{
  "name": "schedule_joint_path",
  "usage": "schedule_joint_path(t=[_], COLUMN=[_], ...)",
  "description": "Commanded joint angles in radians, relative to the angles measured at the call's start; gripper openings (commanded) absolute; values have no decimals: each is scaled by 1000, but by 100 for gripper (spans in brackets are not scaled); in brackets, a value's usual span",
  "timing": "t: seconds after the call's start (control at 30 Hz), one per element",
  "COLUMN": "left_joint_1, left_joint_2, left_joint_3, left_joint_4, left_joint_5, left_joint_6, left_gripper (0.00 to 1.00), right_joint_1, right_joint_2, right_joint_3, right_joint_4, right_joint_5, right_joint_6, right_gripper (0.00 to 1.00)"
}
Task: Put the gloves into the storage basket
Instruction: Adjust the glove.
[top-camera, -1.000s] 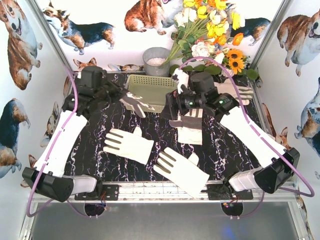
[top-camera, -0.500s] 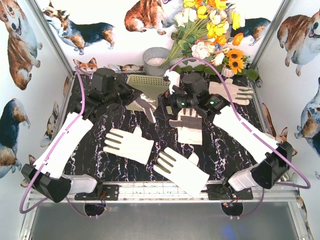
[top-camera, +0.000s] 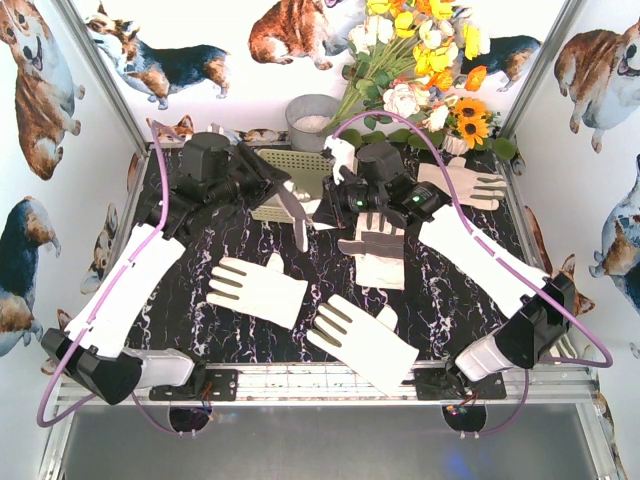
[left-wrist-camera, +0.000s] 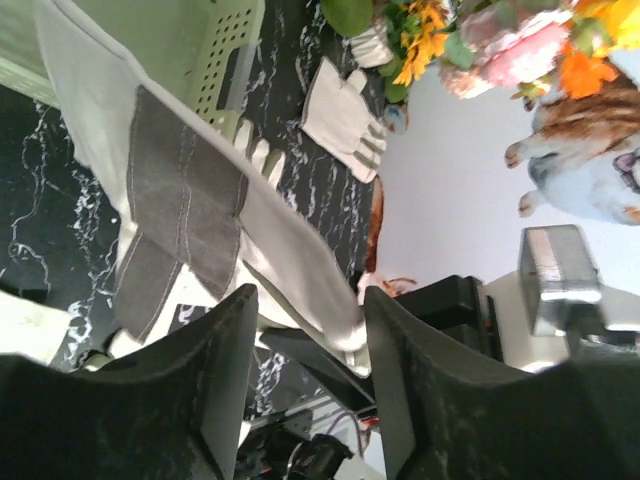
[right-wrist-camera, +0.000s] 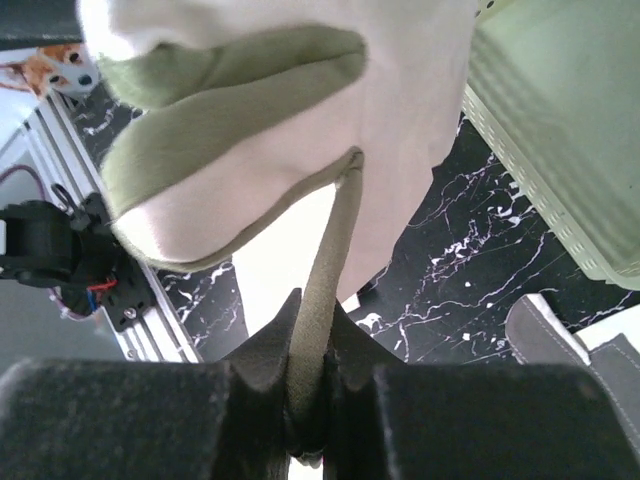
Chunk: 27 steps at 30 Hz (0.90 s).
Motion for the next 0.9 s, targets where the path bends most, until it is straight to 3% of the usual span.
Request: schedule_joint_path(t=[0.0, 0.13, 0.23, 0.33, 0.57, 0.7, 0.87], left_joint_1=[-7, -41, -124, -236, -510, -519, -520], left_joint_2=[-2, -24, -48, -48, -1, 21, 99], left_joint_3=[76, 73, 39, 14, -28, -64, 17], left_joint_4=[4, 8, 50, 101, 246, 333, 276], left_joint_5=[-32, -122, -213, -281, -521, -465, -354], left_joint_6=[186, 368, 504, 615, 981, 1078, 1178], left_gripper=[48, 61, 78, 88, 94, 96, 100], right_joint_1=[-24, -83, -136, -166, -209, -214, -226], right_joint_2=[-81, -114, -141, -164, -161, -156, -151], right_joint_3=[31, 42, 65, 88, 176, 212, 228], right_joint_4=[47, 29, -9, -65, -245, -281, -279], right_joint_5=[2, 28, 59, 103, 153, 143, 68], right_joint_6=[116, 283, 417, 507, 712, 767, 808], right_gripper=[0, 0, 0, 0, 0, 0, 0])
